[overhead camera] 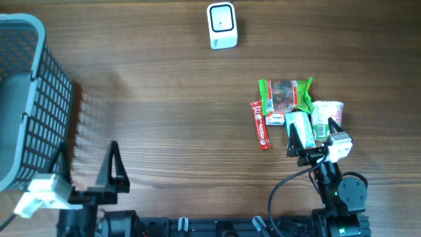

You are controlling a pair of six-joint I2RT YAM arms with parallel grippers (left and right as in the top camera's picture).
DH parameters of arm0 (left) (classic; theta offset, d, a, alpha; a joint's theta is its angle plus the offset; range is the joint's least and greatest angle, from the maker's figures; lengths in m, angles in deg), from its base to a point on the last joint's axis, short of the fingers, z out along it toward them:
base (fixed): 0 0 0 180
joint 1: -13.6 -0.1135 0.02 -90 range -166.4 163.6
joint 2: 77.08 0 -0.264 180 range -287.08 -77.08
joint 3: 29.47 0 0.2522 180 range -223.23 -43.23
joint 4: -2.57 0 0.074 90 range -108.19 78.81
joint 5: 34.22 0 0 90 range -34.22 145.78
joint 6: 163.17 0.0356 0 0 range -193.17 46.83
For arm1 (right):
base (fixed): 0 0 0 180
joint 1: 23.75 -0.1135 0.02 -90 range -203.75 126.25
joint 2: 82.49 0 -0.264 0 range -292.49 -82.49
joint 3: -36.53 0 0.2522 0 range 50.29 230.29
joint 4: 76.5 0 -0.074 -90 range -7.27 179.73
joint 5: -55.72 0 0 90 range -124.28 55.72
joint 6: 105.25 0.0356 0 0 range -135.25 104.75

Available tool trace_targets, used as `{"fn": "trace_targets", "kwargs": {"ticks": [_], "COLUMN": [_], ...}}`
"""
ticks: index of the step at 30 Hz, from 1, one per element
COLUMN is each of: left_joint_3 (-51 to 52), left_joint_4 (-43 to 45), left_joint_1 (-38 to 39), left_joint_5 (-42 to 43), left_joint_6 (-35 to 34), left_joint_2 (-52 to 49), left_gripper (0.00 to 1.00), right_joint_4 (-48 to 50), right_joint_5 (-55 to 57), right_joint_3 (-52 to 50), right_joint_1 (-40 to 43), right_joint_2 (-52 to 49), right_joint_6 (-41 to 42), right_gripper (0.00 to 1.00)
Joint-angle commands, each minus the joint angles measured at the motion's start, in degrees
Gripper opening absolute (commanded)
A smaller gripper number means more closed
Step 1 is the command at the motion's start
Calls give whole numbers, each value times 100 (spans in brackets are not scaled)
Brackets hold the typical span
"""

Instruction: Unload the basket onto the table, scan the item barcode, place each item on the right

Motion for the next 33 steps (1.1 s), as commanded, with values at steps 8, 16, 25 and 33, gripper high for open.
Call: {"fn": "trace_targets", "kwargs": {"ticks": [8,16,25,33], "left_joint_3": [3432,4730,4981,4981], "left_joint_4": [5134,5165,3501,3338], "left_joint_1": [-26,-33,-31,-31], "left_joint_5": [575,629,651,649], "left_joint_6": [-9,-7,715,1344], "left_joint_2": [841,841,841,833], "left_gripper": [100,100,100,100], "right_joint_4": [26,26,26,26], "right_joint_5": [-50,-50,-50,-50], "right_joint_3": [-7,-7,-7,-7], "right_joint_1": [20,20,20,20], "right_joint_2": [39,39,39,39], "right_joint_6": [15,15,15,15], "right_gripper": [100,100,100,100]}}
